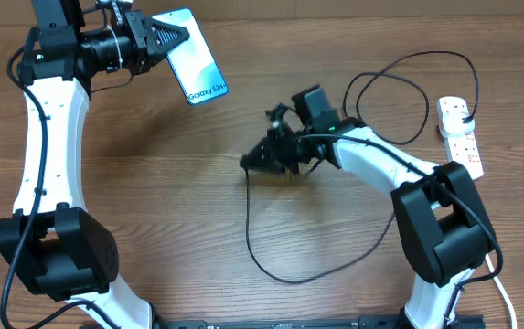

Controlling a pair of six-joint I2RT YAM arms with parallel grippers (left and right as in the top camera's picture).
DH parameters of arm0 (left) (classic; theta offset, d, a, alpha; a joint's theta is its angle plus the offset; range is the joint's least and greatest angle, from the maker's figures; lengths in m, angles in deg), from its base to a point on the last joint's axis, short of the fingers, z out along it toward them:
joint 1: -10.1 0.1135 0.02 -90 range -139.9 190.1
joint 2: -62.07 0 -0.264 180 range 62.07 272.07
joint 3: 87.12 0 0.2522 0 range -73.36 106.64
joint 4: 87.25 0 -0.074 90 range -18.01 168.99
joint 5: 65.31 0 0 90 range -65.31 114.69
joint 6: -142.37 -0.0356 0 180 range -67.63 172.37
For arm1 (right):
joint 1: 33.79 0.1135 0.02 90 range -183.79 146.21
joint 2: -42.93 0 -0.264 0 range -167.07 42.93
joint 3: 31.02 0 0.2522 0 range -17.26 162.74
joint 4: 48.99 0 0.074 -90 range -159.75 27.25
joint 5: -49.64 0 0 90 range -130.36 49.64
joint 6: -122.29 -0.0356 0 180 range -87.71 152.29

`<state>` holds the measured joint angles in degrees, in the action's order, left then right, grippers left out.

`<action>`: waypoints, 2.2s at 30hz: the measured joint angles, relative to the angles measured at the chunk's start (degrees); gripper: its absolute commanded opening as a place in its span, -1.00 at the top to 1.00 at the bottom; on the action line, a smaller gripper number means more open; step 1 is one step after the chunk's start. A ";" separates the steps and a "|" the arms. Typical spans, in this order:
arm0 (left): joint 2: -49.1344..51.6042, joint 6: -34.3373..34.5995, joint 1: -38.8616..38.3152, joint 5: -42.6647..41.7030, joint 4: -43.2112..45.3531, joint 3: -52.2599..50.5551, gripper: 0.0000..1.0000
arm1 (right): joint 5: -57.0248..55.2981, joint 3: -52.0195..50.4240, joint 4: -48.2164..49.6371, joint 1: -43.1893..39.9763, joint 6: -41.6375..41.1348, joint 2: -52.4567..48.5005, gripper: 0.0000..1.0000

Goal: Plug charger to phone and switch on socket
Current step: 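Lift the plug with the right gripper toward the phone's bottom port, then push the plug into the phone's bottom port with the right gripper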

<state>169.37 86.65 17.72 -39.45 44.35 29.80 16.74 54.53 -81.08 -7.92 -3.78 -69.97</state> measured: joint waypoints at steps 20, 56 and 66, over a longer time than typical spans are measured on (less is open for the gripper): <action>0.02 4.66 0.04 -3.85 7.96 -0.13 0.91 | 20.81 0.11 59.14 -0.72 -22.64 -0.33 0.92; 0.09 10.86 -1.27 -7.28 14.99 -0.17 0.91 | 13.35 0.11 80.48 -1.46 -46.25 -0.35 0.92; 0.09 11.08 -2.08 -7.28 14.99 -0.17 0.91 | 13.33 0.11 80.52 -1.46 -46.25 -0.33 0.92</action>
<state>169.46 97.73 15.64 -46.73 59.35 29.62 30.07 54.64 -0.56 -9.39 -50.03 -70.30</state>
